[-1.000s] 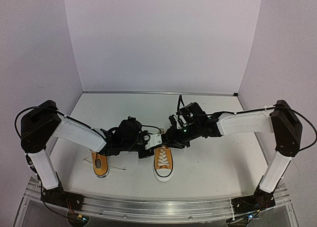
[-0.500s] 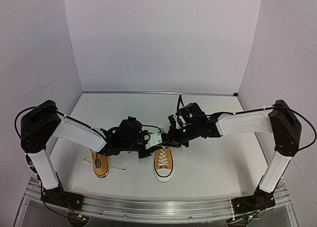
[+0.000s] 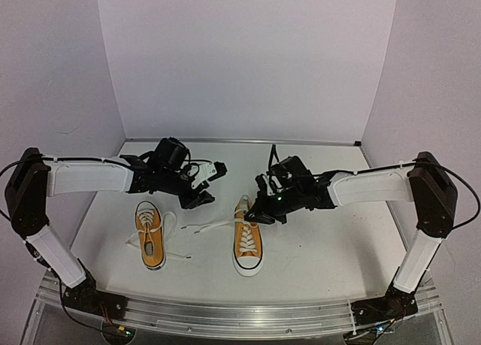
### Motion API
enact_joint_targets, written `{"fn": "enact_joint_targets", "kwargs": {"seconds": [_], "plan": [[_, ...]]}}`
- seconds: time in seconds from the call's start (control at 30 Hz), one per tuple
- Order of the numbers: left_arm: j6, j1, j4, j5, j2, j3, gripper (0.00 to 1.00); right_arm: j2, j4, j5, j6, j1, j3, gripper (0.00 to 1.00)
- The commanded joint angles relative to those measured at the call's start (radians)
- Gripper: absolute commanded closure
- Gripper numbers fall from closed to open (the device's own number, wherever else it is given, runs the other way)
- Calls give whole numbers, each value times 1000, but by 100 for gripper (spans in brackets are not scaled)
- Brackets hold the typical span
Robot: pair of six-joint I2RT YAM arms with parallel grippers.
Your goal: Tie the shoes
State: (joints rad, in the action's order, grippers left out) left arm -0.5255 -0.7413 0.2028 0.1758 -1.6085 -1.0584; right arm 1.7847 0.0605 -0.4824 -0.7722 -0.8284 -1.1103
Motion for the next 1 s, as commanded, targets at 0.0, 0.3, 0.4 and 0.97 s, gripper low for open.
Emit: {"fn": "enact_joint_targets", "kwargs": {"seconds": [0.0,0.3,0.4,0.97], "plan": [[-37,29,320,-43,-120,-117,57,-11,-15,21,0,-6,1,100],[-89,66,382,-24,-163,-143,61,-16,-15,17,0,-6,0,100],[-103,80,428,-9,-199,-177,61,-10,-15,12,-2,-5,-6,100],[-135,87,428,-23,-295,-182,60,5,-15,8,-5,-6,-14,100]]}}
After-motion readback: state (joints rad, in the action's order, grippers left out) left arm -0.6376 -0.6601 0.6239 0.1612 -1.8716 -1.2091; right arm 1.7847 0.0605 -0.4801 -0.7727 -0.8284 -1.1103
